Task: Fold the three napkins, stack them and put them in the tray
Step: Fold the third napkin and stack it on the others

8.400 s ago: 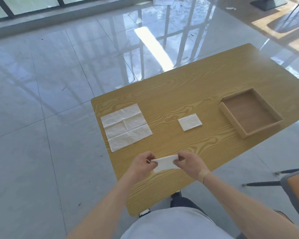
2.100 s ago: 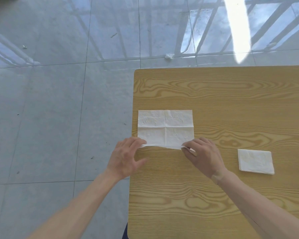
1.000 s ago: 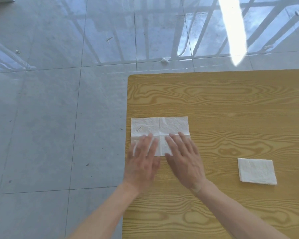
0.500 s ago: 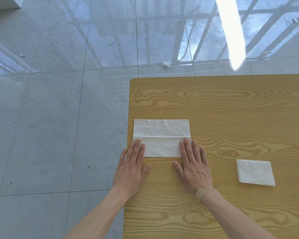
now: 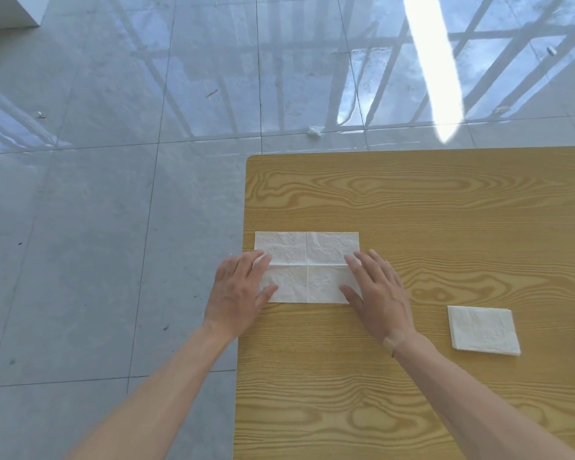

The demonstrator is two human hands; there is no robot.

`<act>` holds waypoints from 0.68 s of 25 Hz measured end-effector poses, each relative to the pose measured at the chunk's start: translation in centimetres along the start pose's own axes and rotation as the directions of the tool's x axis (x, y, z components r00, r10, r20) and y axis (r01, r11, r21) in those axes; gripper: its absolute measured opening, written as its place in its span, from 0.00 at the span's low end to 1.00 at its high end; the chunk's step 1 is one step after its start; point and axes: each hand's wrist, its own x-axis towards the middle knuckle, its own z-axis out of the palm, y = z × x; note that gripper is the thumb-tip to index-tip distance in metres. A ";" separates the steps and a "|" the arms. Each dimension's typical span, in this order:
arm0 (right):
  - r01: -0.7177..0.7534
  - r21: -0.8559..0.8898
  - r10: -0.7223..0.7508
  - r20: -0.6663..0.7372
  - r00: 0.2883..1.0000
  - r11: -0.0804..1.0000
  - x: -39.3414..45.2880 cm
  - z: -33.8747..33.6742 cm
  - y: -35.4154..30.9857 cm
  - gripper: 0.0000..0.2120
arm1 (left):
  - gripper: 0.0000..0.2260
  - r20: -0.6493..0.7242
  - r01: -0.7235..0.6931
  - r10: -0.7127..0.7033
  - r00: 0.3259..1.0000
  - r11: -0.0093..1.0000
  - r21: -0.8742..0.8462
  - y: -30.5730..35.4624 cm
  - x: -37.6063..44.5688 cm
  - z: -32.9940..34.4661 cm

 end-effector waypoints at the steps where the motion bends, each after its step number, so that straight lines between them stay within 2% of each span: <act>1: 0.003 -0.007 -0.002 0.032 0.999 1.000 0.8 -0.3 0.1 0.24 | 0.20 0.005 0.005 -0.005 1.000 1.000 -0.019 -0.2 1.1 -0.4; 3: 0.020 -0.013 -0.019 0.072 0.997 1.000 1.9 -0.8 0.2 0.22 | 0.17 0.039 0.025 -0.023 0.999 0.998 -0.058 -0.6 2.4 -1.1; 11: -0.004 0.041 0.004 0.001 1.000 0.999 3.2 -1.4 -0.3 0.09 | 0.06 0.048 0.098 -0.090 0.995 0.980 -0.175 -0.4 4.0 -1.8; 17: -0.018 0.055 0.017 0.011 1.000 0.998 3.9 -1.9 -0.6 0.04 | 0.01 0.080 0.140 -0.126 0.989 0.969 -0.205 -0.1 4.6 -2.5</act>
